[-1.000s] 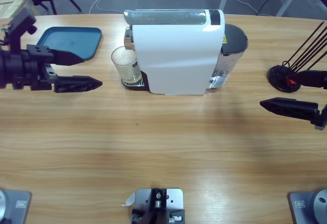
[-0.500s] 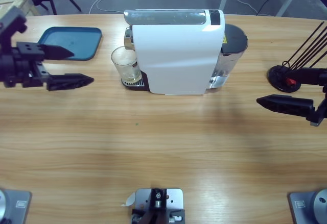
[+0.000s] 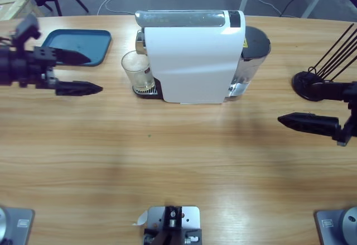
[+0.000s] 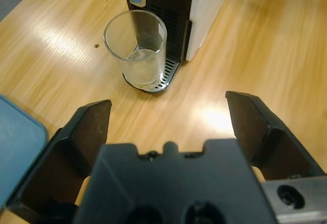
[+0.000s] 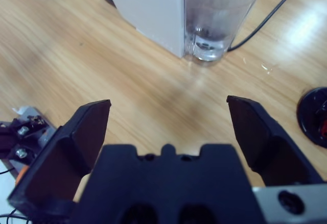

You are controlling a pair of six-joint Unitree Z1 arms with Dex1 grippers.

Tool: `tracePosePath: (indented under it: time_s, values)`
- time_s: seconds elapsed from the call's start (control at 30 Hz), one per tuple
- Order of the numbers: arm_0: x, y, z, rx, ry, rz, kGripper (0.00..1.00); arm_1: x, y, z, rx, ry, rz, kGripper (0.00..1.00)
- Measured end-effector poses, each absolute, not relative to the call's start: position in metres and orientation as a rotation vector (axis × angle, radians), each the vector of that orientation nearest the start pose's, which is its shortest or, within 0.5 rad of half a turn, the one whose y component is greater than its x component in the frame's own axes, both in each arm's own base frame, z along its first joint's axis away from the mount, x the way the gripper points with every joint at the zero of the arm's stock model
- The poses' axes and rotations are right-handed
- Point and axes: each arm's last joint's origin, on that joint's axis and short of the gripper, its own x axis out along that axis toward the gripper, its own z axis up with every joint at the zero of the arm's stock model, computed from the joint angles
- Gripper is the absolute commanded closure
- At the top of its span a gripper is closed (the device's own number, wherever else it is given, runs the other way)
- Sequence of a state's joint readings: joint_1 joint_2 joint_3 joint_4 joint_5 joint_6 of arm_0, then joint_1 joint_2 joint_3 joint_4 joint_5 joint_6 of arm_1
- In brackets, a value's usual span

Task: Pour coffee

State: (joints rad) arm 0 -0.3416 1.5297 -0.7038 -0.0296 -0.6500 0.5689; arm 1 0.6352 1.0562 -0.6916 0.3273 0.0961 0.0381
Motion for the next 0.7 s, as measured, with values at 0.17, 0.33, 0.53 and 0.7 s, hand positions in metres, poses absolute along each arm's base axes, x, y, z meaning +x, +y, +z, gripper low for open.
tracePosePath:
  time_s: [0.17, 0.33, 0.53, 0.7]
  values:
    - [0.257, -0.126, 0.239, 0.378, 0.484, -1.158, 0.033, 0.120, 0.095, 0.305, -0.160, 0.735, 0.695, 0.000]
    - [0.275, -0.136, 0.217, 0.345, 0.463, -1.228, 0.033, 0.128, 0.103, 0.297, -0.165, 0.793, 0.714, 0.000]
    - [0.296, -0.150, 0.207, 0.364, 0.386, -1.239, 0.032, 0.132, 0.106, 0.293, -0.170, 0.819, 0.715, 0.000]
    - [0.303, -0.166, 0.201, 0.370, 0.350, -1.279, 0.032, 0.137, 0.109, 0.295, -0.171, 0.822, 0.715, 0.000]
